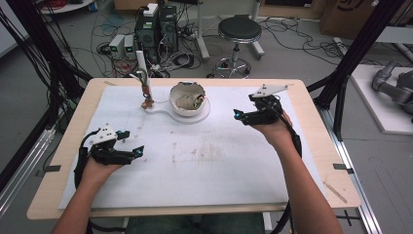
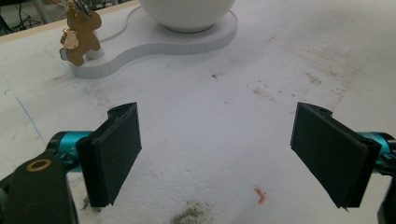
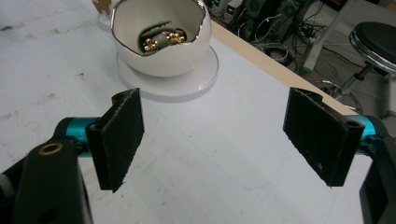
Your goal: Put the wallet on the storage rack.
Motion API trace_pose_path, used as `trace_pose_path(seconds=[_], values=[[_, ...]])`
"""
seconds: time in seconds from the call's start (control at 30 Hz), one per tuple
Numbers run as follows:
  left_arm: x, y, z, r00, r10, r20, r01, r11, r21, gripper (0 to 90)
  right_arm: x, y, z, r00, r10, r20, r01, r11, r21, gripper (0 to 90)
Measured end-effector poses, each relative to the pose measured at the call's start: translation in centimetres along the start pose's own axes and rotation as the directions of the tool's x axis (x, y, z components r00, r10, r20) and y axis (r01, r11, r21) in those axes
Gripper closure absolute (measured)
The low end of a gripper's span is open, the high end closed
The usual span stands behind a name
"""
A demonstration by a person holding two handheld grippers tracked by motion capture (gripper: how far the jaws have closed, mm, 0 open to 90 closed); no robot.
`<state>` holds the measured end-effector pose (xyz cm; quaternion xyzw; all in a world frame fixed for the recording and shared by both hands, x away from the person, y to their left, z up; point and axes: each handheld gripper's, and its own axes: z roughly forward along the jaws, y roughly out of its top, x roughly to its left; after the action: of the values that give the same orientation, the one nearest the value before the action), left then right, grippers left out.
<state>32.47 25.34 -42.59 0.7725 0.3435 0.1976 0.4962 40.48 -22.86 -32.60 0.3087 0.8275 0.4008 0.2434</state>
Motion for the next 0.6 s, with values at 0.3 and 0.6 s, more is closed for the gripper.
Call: trace_pose_path(seconds=[0.3,0.6], values=[[0.0,0.2,-0.1,1.0000,0.007,-0.003,-0.007,0.9996,-0.028,16.1,-0.2,-3.7,-1.5,0.9994,0.034,0.004,-0.034,0.999,-0.038,20.0],[-0.1,0.2,-0.3,0.9999,0.008,-0.008,-0.008,0.9989,-0.046,16.1,-0.1,-7.7,-1.7,0.9960,0.089,-0.001,-0.089,0.995,-0.037,18.7]])
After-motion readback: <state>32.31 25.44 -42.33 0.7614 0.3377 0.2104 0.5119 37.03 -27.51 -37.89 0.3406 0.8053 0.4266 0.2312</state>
